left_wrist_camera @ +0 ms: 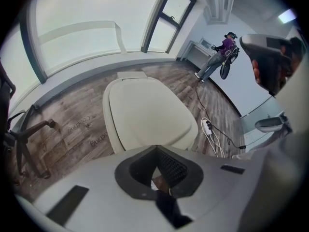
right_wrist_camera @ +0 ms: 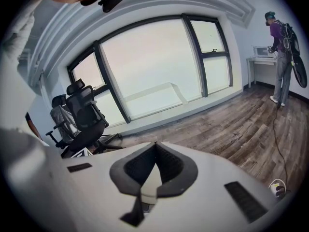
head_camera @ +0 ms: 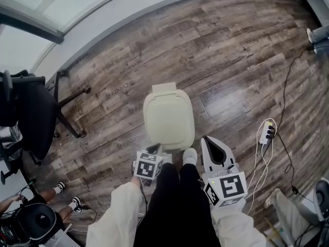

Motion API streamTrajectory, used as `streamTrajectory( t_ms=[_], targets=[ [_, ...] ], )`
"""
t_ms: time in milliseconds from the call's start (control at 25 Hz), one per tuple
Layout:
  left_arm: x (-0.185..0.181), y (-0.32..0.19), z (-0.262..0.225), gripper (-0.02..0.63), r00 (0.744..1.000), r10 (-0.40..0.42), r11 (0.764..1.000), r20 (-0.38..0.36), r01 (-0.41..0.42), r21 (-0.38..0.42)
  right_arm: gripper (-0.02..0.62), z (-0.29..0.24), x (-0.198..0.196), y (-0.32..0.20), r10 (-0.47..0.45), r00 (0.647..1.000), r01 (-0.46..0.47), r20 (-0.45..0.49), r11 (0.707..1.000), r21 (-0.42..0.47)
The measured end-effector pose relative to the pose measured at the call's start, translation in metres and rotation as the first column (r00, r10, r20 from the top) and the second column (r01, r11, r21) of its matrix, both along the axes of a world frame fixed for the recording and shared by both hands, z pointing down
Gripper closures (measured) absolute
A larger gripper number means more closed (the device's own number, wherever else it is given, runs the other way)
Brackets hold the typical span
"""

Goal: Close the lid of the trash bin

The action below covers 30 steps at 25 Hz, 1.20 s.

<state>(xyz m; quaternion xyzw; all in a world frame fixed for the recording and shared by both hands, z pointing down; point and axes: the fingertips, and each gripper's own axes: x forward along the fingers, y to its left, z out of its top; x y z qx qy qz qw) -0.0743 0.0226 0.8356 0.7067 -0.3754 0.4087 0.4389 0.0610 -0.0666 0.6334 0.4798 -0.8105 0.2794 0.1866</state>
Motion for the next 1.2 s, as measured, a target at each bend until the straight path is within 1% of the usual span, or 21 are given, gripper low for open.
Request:
streamTrajectory(
  t_ms=[480, 760, 1080, 1200],
  targets=[
    [0.0, 0.002, 0.007, 0.601, 1.0, 0.03, 0.999, 0.0, -0.03, -0.021, 0.572, 0.005, 0.001, -0.002, 0.01, 1.0, -0.01, -0.004, 1.0, -0.006],
    [0.0, 0.003, 0.011, 0.601, 0.999, 0.039, 0.999, 0.012, -0.038, -0.029, 0.572, 0.011, 0.0, 0.001, 0.01, 1.0, -0.01, -0.006, 1.0, -0.019],
    [-0.001, 0.002, 0.019, 0.601, 0.999, 0.037, 0.999, 0.017, -0.036, -0.031, 0.572, 0.018, -0.003, 0.004, 0.005, 1.0, -0.005, -0.008, 1.0, -0.029],
    [0.0, 0.004, 0.022, 0.601, 0.999, 0.032, 0.998, 0.02, -0.031, -0.045, 0.572, 0.02, -0.004, 0.004, 0.0, 1.0, 0.0, -0.01, 0.999, -0.034]
  ],
)
